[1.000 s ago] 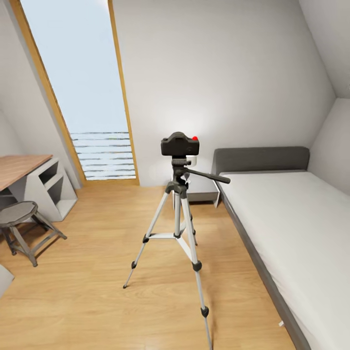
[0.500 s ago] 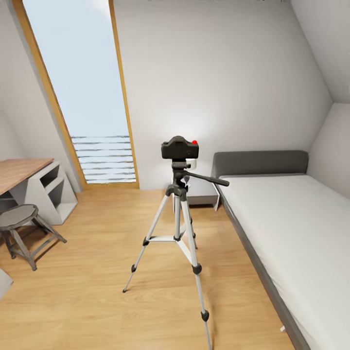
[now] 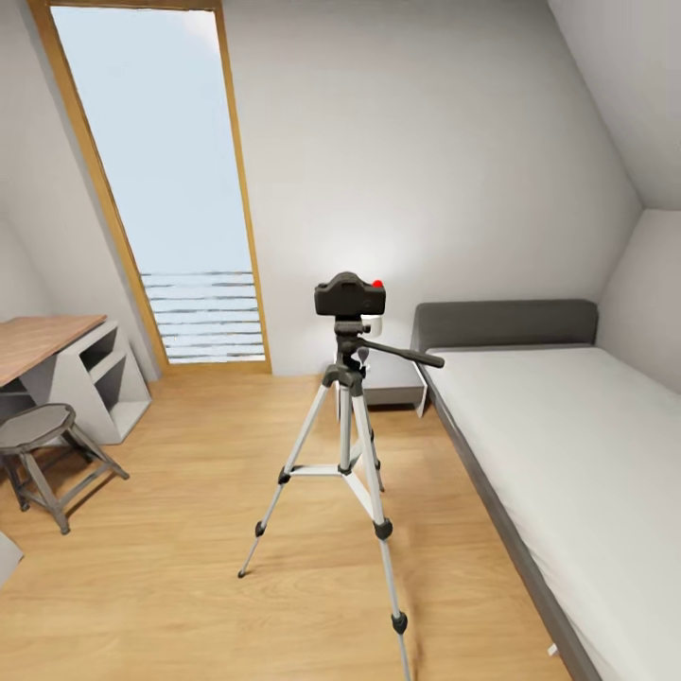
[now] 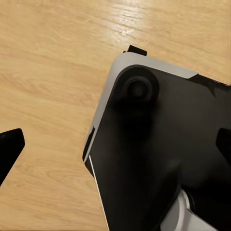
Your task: Attach the digital camera to the camera tripod in the bedroom.
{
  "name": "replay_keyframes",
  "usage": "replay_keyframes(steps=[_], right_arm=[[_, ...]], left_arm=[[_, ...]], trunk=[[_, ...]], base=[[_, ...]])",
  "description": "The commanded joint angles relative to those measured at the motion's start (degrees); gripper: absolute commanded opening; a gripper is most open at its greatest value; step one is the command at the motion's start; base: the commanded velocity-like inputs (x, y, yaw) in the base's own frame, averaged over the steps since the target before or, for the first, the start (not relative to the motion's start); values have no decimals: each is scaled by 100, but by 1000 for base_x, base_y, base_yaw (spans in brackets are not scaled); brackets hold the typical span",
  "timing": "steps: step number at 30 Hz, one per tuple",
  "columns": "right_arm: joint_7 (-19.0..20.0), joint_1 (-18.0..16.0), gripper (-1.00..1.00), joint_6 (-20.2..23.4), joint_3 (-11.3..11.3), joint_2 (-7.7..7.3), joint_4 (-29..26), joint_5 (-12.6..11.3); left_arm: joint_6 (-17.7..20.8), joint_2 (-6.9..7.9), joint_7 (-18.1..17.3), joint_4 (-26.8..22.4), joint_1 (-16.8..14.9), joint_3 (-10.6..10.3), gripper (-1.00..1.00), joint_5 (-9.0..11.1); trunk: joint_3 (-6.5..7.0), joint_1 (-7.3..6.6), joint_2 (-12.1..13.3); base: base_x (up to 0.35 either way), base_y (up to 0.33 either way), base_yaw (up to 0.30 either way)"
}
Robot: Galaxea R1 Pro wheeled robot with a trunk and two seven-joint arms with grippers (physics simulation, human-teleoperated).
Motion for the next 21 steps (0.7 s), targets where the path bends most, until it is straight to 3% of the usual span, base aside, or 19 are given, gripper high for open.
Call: replay_keyframes(steps=[1, 21], right_arm=[[29, -10, 100, -27, 48, 0, 19, -59], [29, -10, 100, -27, 50, 0, 19, -60]], left_arm=[[-8, 1, 9, -4, -2, -47, 100, 44], [-9, 1, 9, -5, -2, -56, 100, 44]], trunk=[[-2, 3, -11], [182, 3, -11]], base=[[0, 0, 0], [0, 0, 0]])
